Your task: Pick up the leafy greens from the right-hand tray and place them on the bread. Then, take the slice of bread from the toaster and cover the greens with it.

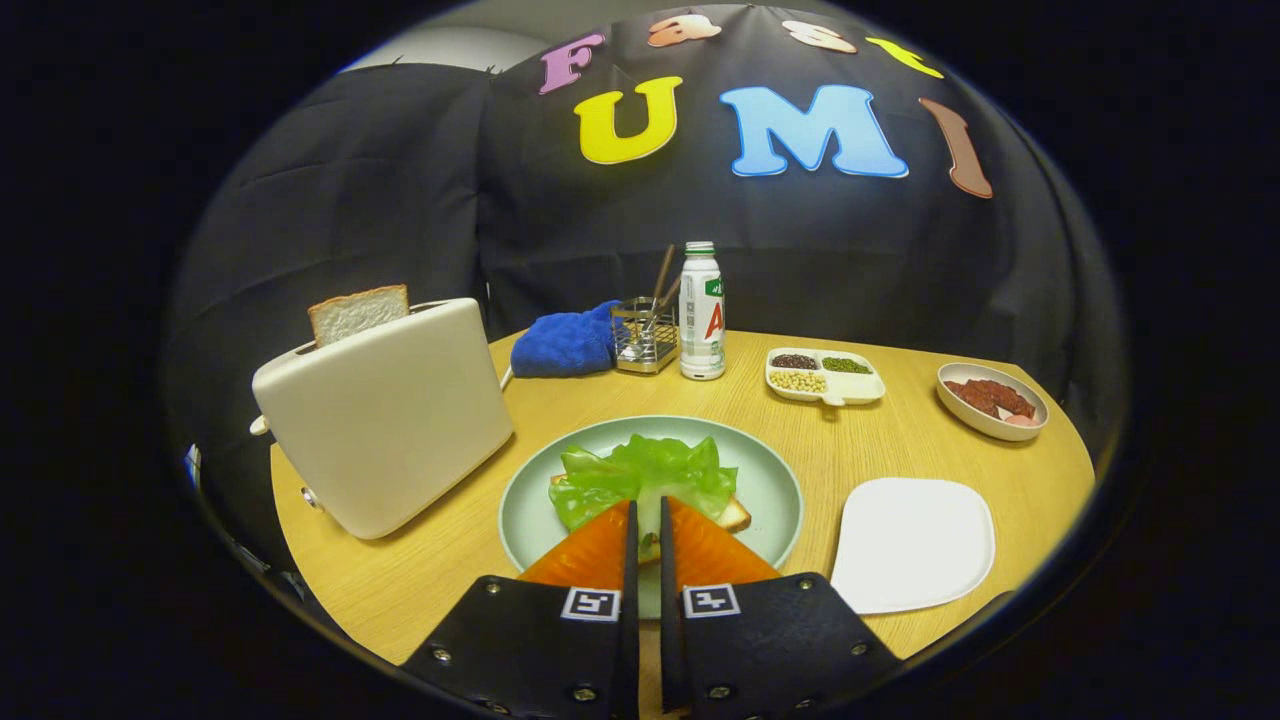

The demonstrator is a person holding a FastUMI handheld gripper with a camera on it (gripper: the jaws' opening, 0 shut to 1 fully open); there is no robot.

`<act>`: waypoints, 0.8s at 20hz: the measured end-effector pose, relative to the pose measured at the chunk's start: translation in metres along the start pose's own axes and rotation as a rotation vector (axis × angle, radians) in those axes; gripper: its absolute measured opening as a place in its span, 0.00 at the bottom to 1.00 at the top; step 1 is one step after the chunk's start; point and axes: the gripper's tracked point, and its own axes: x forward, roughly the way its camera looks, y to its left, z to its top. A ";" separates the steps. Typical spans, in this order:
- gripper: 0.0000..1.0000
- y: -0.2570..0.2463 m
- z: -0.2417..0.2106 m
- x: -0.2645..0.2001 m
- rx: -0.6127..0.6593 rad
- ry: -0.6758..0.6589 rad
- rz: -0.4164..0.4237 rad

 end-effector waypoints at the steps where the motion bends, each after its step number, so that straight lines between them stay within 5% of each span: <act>1: 0.22 -0.001 -0.001 -0.002 0.001 -0.002 -0.005; 6: 0.56 -0.005 0.012 -0.025 0.096 -0.093 -0.008; 8: 0.57 -0.002 0.020 -0.035 0.106 -0.131 -0.027; 13: 0.57 -0.007 0.035 -0.056 0.090 -0.182 -0.247; 16: 0.54 0.019 0.048 -0.059 0.087 -0.212 -0.223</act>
